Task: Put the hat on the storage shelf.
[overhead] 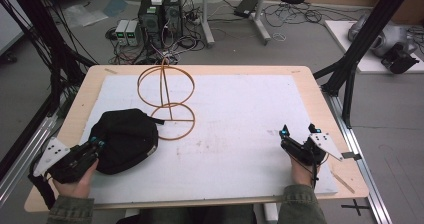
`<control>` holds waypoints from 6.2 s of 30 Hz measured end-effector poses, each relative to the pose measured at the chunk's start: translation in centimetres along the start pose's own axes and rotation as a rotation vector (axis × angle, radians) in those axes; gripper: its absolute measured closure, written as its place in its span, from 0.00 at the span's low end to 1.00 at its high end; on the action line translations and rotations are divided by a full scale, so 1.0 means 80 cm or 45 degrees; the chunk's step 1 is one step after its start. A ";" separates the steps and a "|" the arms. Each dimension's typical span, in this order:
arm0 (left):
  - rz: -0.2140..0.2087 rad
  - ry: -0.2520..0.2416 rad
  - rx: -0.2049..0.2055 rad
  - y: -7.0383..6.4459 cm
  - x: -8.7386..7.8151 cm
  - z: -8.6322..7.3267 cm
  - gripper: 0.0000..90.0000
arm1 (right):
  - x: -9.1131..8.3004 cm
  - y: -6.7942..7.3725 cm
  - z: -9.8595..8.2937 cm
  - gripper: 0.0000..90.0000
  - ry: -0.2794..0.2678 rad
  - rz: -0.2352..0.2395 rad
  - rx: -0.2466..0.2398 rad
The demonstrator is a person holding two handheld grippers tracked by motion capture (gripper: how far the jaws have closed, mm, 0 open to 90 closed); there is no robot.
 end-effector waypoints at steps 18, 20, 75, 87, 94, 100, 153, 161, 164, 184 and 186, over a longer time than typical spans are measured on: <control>-0.022 -0.129 0.015 0.008 -0.018 0.058 0.97 | 0.004 0.006 -0.003 0.08 0.028 0.015 -0.025; -0.019 -0.141 0.009 0.008 -0.016 0.063 0.97 | 0.005 0.007 -0.003 0.08 0.025 0.018 -0.029; -0.073 -0.571 0.052 -0.029 0.097 0.204 0.97 | 0.002 0.005 0.002 0.08 -0.010 0.004 -0.053; -0.098 -0.551 0.045 -0.037 0.134 0.223 0.97 | 0.002 0.003 0.001 0.08 -0.008 0.010 -0.063; -0.104 -0.505 0.052 -0.040 0.146 0.221 0.97 | 0.002 0.004 0.002 0.08 -0.011 0.014 -0.052; -0.106 -0.460 0.034 -0.038 0.151 0.214 0.97 | 0.002 0.004 0.001 0.08 -0.008 0.018 -0.060; -0.203 -0.126 -0.131 -0.033 0.177 0.171 0.35 | 0.005 0.006 0.001 0.08 -0.004 0.023 -0.077; -0.128 -0.182 -0.064 -0.033 0.166 0.177 0.22 | 0.004 0.007 0.002 0.08 -0.005 0.015 -0.060; -0.116 -0.197 -0.062 -0.031 0.161 0.176 0.21 | 0.004 0.006 0.002 0.08 -0.009 0.016 -0.065; 0.084 -0.232 -0.045 -0.004 0.110 0.123 0.24 | 0.004 0.008 0.003 0.08 -0.010 0.016 -0.049; 0.074 -0.242 -0.058 -0.002 0.104 0.116 0.24 | 0.004 0.007 0.003 0.08 -0.013 0.015 -0.054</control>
Point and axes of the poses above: each handheld gripper's, and its own axes: x roughly forward along the jaws, z roughly out of its top, y roughly to its left, the point moved 3 cm from there along x, roughly forward along the jaws, and after that the axes turned 1 degree about x, right-handed, at the moved point
